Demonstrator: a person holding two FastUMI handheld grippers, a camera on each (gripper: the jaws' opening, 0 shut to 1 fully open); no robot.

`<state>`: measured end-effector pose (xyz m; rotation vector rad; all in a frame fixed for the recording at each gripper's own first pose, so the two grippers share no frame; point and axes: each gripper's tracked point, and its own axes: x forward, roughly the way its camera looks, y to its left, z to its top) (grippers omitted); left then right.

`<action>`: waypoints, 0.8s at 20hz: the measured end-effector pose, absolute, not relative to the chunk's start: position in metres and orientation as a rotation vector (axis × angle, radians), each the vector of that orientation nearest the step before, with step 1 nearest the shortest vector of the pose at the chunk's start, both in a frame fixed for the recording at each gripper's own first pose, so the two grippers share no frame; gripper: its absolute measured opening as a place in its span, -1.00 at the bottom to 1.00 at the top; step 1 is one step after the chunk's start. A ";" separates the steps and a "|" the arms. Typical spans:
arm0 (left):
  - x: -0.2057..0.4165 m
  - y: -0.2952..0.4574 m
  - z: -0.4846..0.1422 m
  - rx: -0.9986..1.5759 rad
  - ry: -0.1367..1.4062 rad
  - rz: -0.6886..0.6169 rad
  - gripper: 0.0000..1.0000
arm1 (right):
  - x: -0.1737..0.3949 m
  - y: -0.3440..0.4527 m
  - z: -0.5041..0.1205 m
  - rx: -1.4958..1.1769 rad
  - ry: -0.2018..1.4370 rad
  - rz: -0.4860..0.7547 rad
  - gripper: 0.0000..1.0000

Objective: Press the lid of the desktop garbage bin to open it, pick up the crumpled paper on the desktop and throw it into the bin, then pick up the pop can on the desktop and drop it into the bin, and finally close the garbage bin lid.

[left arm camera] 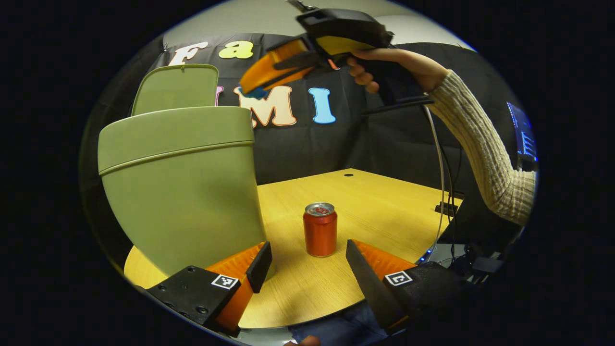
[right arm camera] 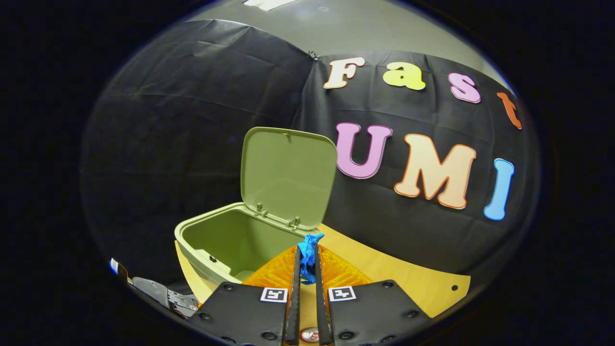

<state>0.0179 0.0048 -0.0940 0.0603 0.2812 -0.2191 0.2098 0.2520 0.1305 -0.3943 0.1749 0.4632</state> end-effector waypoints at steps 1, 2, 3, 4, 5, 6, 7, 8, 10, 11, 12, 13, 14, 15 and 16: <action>0.018 0.005 -0.095 0.057 0.285 -0.220 0.89 | 0.213 0.262 0.128 -0.397 0.179 0.485 -0.67; 0.018 0.006 -0.095 0.055 0.289 -0.221 0.89 | 0.215 0.273 0.126 -0.392 0.184 0.513 -0.68; 0.018 0.008 -0.093 0.054 0.290 -0.218 0.89 | 0.217 0.283 0.124 -0.384 0.189 0.544 -0.67; 0.017 0.009 -0.094 0.054 0.289 -0.214 0.89 | 0.216 0.293 0.122 -0.375 0.196 0.573 -0.67; 0.017 0.010 -0.094 0.052 0.287 -0.210 0.89 | 0.214 0.297 0.120 -0.369 0.201 0.596 -0.67; 0.017 0.011 -0.093 0.049 0.286 -0.208 0.89 | 0.214 0.301 0.118 -0.369 0.204 0.612 -0.67; 0.017 0.013 -0.092 0.045 0.285 -0.205 0.89 | 0.214 0.307 0.116 -0.372 0.208 0.621 -0.67; 0.017 0.016 -0.092 0.044 0.282 -0.201 0.89 | 0.216 0.309 0.114 -0.379 0.210 0.627 -0.64; 0.017 0.018 -0.090 0.046 0.279 -0.194 0.89 | 0.214 0.314 0.110 -0.385 0.217 0.638 -0.24; 0.016 0.019 -0.090 0.046 0.280 -0.194 0.89 | 0.216 0.313 0.107 -0.391 0.216 0.638 -0.05; 0.018 0.017 -0.092 0.046 0.283 -0.196 0.89 | 0.217 0.314 0.106 -0.389 0.213 0.636 0.14; 0.018 0.017 -0.092 0.046 0.286 -0.199 0.89 | 0.217 0.313 0.105 -0.384 0.212 0.637 0.34; 0.017 0.017 -0.092 0.045 0.286 -0.202 0.89 | 0.216 0.310 0.107 -0.373 0.207 0.627 0.53; 0.017 0.016 -0.090 0.046 0.284 -0.203 0.89 | 0.218 0.305 0.108 -0.364 0.200 0.620 0.72; 0.017 0.016 -0.089 0.047 0.280 -0.204 0.89 | 0.218 0.298 0.111 -0.357 0.193 0.605 0.92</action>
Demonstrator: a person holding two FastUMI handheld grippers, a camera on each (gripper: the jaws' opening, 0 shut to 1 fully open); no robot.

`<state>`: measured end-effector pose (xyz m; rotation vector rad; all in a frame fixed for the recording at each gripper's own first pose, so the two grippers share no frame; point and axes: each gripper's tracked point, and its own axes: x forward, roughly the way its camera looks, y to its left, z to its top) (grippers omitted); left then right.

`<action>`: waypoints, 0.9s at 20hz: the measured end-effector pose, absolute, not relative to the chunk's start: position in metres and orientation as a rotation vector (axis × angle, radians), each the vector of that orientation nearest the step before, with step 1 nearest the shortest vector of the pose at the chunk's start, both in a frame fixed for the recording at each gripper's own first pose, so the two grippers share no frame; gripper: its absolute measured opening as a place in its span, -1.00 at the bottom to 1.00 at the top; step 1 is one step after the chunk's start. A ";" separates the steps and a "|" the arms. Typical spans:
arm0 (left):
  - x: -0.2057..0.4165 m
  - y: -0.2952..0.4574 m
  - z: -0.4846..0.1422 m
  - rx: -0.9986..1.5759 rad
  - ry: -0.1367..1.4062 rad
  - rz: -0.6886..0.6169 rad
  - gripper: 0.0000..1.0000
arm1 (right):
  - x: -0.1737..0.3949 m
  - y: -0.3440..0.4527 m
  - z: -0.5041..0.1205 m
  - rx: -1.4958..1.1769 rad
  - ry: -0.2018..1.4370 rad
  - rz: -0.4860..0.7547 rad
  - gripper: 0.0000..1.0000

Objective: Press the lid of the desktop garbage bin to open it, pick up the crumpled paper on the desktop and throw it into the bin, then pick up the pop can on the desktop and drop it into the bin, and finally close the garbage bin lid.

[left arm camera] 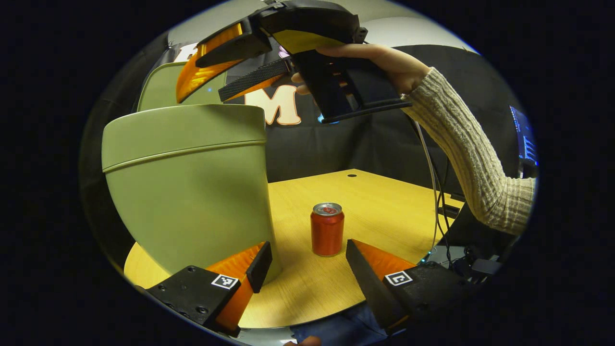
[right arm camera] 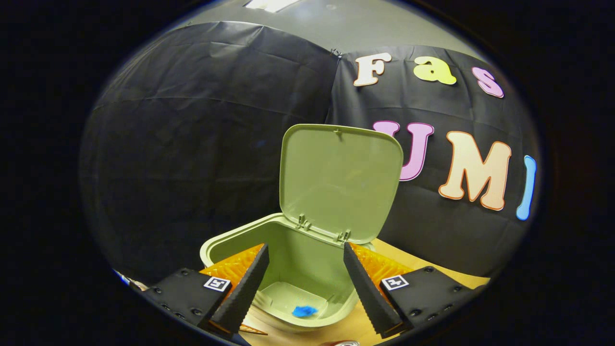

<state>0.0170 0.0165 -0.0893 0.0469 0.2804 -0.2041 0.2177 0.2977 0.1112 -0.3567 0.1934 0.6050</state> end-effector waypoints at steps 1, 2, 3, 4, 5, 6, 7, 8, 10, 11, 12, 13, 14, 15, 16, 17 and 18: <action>0.017 0.016 -0.088 0.049 0.277 -0.205 0.89 | 0.218 0.287 0.113 -0.351 0.187 0.585 0.95; 0.017 0.015 -0.088 0.050 0.274 -0.208 0.89 | 0.219 0.274 0.116 -0.348 0.181 0.561 0.95; 0.017 0.013 -0.088 0.050 0.274 -0.211 0.89 | 0.219 0.259 0.117 -0.344 0.177 0.531 0.96; 0.018 0.012 -0.088 0.047 0.276 -0.217 0.89 | 0.218 0.243 0.118 -0.342 0.175 0.501 0.96; 0.019 0.009 -0.089 0.044 0.277 -0.226 0.89 | 0.217 0.226 0.118 -0.338 0.172 0.471 0.96; 0.021 0.005 -0.090 0.044 0.282 -0.234 0.89 | 0.215 0.210 0.119 -0.328 0.166 0.440 1.00; 0.023 0.002 -0.091 0.045 0.287 -0.239 0.89 | 0.213 0.193 0.118 -0.317 0.162 0.411 1.00; 0.026 0.000 -0.090 0.045 0.285 -0.243 0.89 | 0.210 0.177 0.117 -0.309 0.158 0.383 0.96; 0.033 -0.007 -0.089 0.044 0.286 -0.253 0.89 | 0.205 0.144 0.113 -0.299 0.155 0.324 0.96; 0.038 -0.010 -0.089 0.046 0.289 -0.259 0.89 | 0.202 0.128 0.108 -0.299 0.154 0.295 0.96; 0.044 -0.013 -0.090 0.049 0.292 -0.263 0.89 | 0.198 0.113 0.104 -0.301 0.156 0.268 0.96; 0.050 -0.016 -0.090 0.054 0.295 -0.265 0.89 | 0.193 0.098 0.098 -0.301 0.160 0.244 0.96; 0.055 -0.019 -0.093 0.058 0.304 -0.264 0.89 | 0.188 0.083 0.093 -0.297 0.159 0.220 0.96; 0.062 -0.022 -0.095 0.059 0.314 -0.265 0.89 | 0.183 0.070 0.087 -0.294 0.162 0.199 0.96; 0.068 -0.026 -0.097 0.060 0.321 -0.268 0.90 | 0.178 0.057 0.081 -0.291 0.165 0.180 0.96; 0.074 -0.029 -0.101 0.062 0.332 -0.267 0.90 | 0.172 0.044 0.073 -0.289 0.170 0.160 0.96; 0.080 -0.030 -0.105 0.064 0.340 -0.265 0.90 | 0.166 0.032 0.066 -0.287 0.172 0.142 0.96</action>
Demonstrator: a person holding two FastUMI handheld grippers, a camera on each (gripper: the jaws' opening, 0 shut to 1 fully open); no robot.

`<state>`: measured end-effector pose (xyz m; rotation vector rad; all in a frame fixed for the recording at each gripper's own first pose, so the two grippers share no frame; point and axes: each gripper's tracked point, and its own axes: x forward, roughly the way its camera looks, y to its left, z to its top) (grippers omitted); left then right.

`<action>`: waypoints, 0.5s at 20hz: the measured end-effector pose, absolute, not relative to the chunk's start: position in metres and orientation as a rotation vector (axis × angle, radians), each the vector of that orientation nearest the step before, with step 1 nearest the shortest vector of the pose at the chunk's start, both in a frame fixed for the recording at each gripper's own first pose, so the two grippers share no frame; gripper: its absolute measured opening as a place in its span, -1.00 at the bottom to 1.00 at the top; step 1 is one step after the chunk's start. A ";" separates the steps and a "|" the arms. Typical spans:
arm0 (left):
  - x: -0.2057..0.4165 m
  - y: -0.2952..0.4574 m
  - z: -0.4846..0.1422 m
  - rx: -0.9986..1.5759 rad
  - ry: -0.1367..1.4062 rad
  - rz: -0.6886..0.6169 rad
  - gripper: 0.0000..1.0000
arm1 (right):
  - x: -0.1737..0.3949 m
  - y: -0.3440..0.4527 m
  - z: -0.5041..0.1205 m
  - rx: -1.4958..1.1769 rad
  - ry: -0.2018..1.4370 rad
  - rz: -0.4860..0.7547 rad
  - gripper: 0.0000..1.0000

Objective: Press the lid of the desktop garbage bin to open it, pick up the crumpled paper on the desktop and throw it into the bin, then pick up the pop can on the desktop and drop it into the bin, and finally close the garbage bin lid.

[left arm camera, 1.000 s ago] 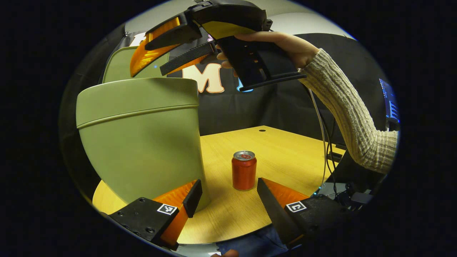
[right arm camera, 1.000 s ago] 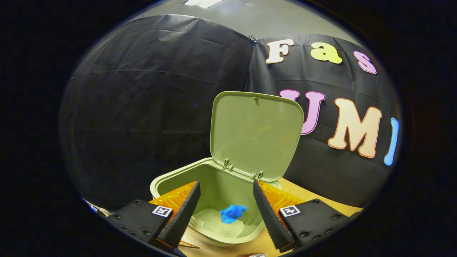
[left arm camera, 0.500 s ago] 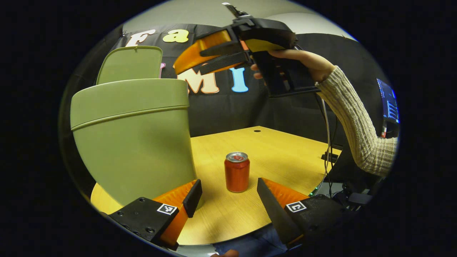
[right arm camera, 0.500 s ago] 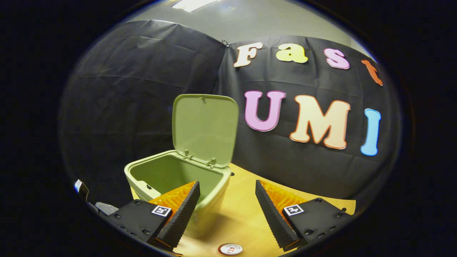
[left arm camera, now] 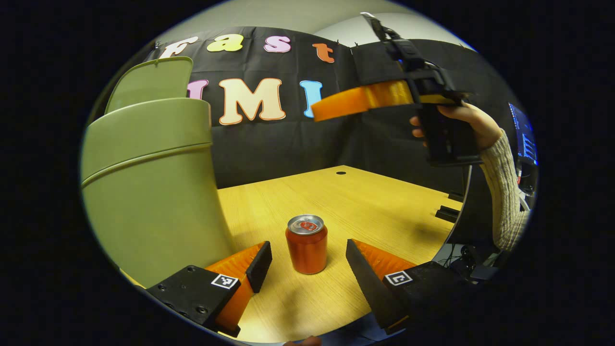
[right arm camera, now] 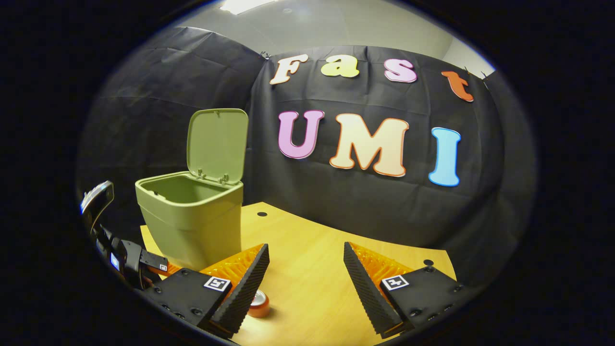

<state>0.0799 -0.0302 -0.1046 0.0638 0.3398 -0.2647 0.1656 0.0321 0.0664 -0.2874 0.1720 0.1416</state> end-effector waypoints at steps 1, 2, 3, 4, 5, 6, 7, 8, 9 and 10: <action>0.086 -0.032 -0.109 0.066 0.349 -0.262 0.90 | 0.160 0.021 0.060 -0.284 0.175 0.124 0.96; 0.092 -0.034 -0.115 0.065 0.360 -0.262 0.90 | 0.153 0.012 0.054 -0.274 0.178 0.109 0.96; 0.099 -0.036 -0.118 0.062 0.370 -0.262 0.89 | 0.147 0.004 0.047 -0.261 0.179 0.099 1.00; 0.104 -0.037 -0.123 0.059 0.383 -0.263 0.90 | 0.140 -0.002 0.041 -0.249 0.183 0.092 0.96; 0.108 -0.038 -0.127 0.059 0.394 -0.261 0.90 | 0.135 -0.009 0.035 -0.240 0.185 0.082 0.96; 0.113 -0.038 -0.131 0.060 0.402 -0.258 0.90 | 0.129 -0.015 0.030 -0.235 0.185 0.069 0.96; 0.117 -0.039 -0.134 0.063 0.408 -0.258 0.90 | 0.123 -0.023 0.023 -0.232 0.182 0.056 0.96; 0.119 -0.039 -0.137 0.064 0.415 -0.255 0.90 | 0.118 -0.029 0.019 -0.225 0.179 0.042 0.96; 0.121 -0.039 -0.140 0.067 0.420 -0.250 0.90 | 0.114 -0.035 0.015 -0.217 0.177 0.031 0.96; 0.122 -0.040 -0.142 0.071 0.425 -0.248 0.90 | 0.110 -0.038 0.011 -0.208 0.180 0.026 0.96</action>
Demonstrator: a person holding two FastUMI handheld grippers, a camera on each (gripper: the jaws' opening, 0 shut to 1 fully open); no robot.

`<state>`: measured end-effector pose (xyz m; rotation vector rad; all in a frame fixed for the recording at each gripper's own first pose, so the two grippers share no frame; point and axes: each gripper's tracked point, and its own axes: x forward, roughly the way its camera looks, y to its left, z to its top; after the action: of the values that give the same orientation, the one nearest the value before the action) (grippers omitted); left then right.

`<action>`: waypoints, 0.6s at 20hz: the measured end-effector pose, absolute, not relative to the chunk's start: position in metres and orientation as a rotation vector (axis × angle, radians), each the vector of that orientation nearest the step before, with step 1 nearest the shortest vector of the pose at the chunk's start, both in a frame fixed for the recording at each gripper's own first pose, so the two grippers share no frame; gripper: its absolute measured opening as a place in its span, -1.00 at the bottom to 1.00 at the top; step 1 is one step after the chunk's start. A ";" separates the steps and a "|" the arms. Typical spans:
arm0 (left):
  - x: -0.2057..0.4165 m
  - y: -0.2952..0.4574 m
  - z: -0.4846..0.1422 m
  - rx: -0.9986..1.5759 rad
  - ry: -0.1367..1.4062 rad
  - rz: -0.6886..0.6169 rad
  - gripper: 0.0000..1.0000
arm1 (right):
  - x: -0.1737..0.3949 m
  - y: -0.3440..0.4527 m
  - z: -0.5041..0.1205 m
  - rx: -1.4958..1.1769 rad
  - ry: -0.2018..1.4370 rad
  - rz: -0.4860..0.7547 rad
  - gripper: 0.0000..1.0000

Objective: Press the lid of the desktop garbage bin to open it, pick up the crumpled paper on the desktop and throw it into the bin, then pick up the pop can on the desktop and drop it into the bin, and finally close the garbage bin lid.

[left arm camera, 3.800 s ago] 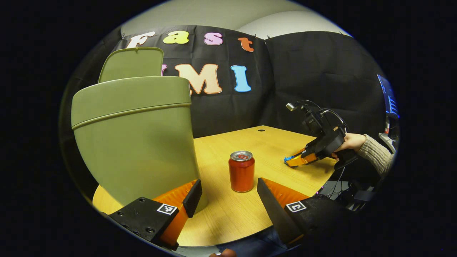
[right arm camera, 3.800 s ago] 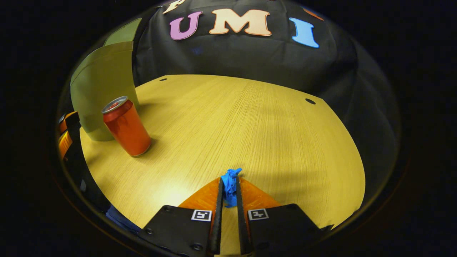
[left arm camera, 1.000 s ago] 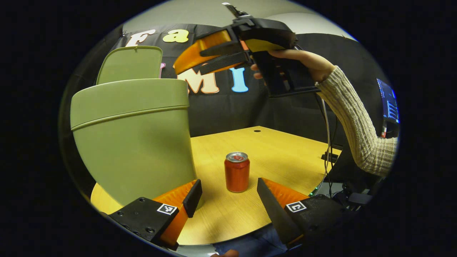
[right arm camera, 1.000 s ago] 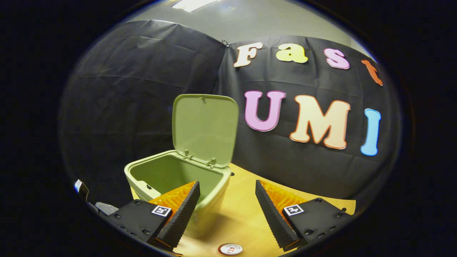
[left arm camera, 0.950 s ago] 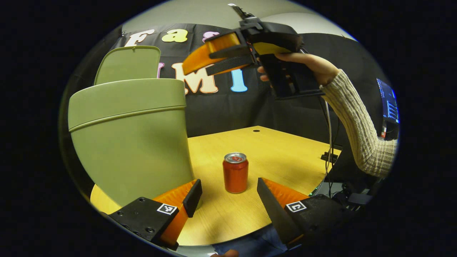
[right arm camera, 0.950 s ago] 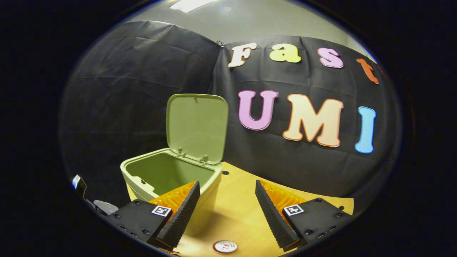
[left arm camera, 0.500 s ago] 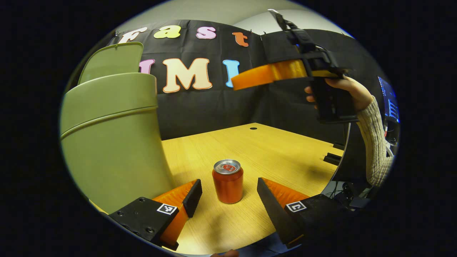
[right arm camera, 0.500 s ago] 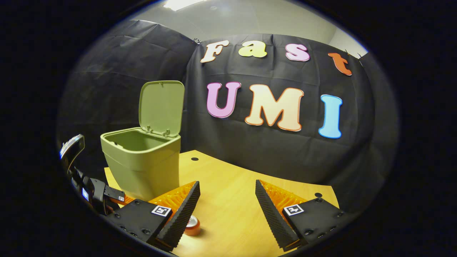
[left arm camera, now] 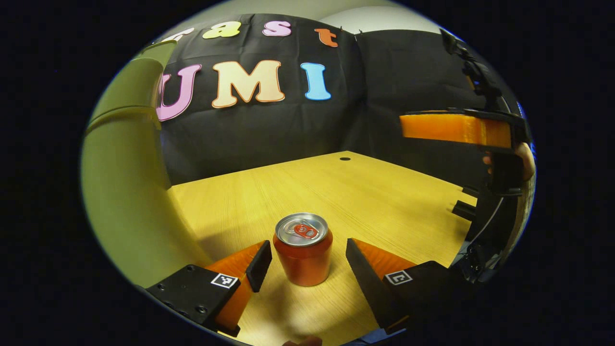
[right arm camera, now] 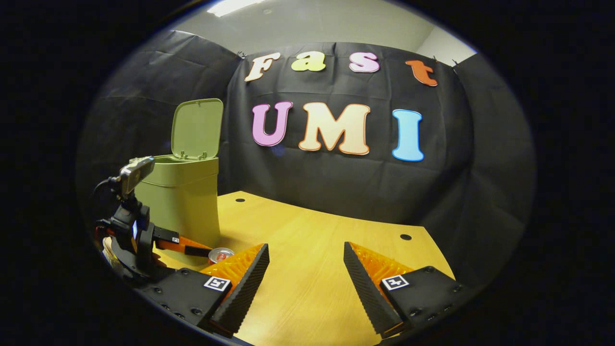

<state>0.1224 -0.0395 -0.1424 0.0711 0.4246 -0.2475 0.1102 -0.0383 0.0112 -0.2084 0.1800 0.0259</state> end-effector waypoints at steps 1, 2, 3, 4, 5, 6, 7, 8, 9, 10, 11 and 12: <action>0.124 -0.040 -0.145 0.073 0.429 -0.244 0.90 | 0.108 -0.042 0.006 -0.203 0.185 0.022 0.96; 0.126 -0.040 -0.148 0.074 0.436 -0.241 0.90 | 0.105 -0.045 0.002 -0.200 0.186 0.018 0.96; 0.128 -0.040 -0.150 0.075 0.442 -0.237 0.90 | 0.103 -0.049 -0.001 -0.199 0.190 0.008 0.96; 0.130 -0.039 -0.153 0.074 0.449 -0.236 0.90 | 0.102 -0.052 -0.005 -0.197 0.196 0.002 0.96; 0.133 -0.040 -0.155 0.072 0.457 -0.237 0.90 | 0.101 -0.055 -0.009 -0.194 0.200 -0.001 0.96; 0.136 -0.038 -0.158 0.072 0.465 -0.232 0.89 | 0.100 -0.057 -0.011 -0.189 0.202 -0.002 0.96; 0.140 -0.036 -0.159 0.070 0.473 -0.227 0.82 | 0.100 -0.059 -0.013 -0.182 0.202 -0.004 0.96; 0.142 -0.034 -0.163 0.068 0.482 -0.222 0.77 | 0.100 -0.061 -0.015 -0.172 0.201 -0.007 0.96; 0.143 -0.032 -0.164 0.066 0.488 -0.218 0.63 | 0.100 -0.064 -0.017 -0.162 0.200 -0.008 0.96; 0.144 -0.031 -0.166 0.066 0.493 -0.212 0.60 | 0.100 -0.065 -0.019 -0.152 0.201 -0.007 0.96; 0.145 -0.030 -0.166 0.067 0.492 -0.210 0.60 | 0.101 -0.067 -0.020 -0.143 0.201 -0.010 0.96; 0.145 -0.030 -0.166 0.071 0.492 -0.207 0.59 | 0.102 -0.070 -0.021 -0.135 0.198 -0.015 0.96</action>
<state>0.1447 -0.0297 -0.1657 0.0705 0.4922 -0.2074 0.1020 -0.0704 -0.0207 -0.1348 0.1976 -0.0149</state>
